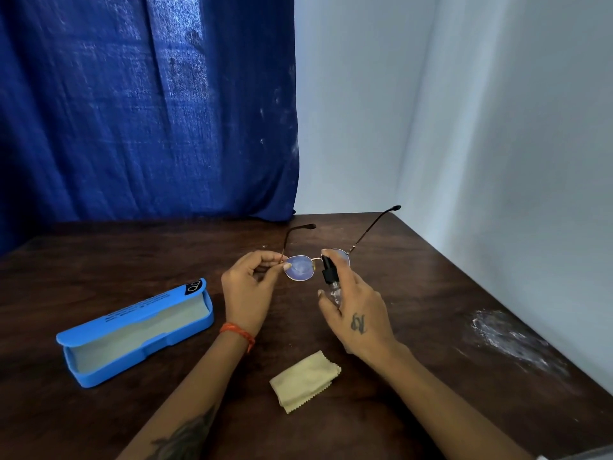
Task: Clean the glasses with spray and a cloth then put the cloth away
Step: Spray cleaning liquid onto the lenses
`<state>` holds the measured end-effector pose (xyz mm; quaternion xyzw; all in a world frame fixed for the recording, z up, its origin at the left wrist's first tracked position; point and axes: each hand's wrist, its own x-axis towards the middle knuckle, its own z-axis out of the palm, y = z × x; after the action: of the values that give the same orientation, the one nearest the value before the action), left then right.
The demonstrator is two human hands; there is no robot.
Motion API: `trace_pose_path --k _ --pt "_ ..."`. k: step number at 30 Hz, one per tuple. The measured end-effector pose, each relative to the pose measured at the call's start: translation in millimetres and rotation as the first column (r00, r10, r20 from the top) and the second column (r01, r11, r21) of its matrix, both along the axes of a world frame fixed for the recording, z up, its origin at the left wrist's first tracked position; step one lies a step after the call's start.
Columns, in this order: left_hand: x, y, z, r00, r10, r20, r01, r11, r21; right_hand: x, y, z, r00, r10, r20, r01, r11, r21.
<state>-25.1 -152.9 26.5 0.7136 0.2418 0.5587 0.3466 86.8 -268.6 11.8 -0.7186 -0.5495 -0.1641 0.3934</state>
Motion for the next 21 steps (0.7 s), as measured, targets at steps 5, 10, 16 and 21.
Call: trace_pose_path --k 5,10,16,21 --pt "-1 -1 1 1.000 -0.002 -0.001 0.002 1.000 0.009 6 -2 4 1.000 -0.019 -0.017 0.020 0.998 0.061" --pt "-2 0 2 1.000 0.009 -0.010 -0.009 1.000 0.014 19 -5 6 0.989 -0.130 -0.077 0.137 0.986 0.093" --pt "-3 2 3 0.999 0.036 0.007 -0.036 0.999 -0.009 27 -11 9 0.984 -0.172 -0.046 0.174 0.984 0.039" --pt "-4 2 4 0.999 0.045 0.005 -0.045 0.999 -0.007 27 -10 6 0.985 -0.165 -0.051 0.168 0.985 0.051"
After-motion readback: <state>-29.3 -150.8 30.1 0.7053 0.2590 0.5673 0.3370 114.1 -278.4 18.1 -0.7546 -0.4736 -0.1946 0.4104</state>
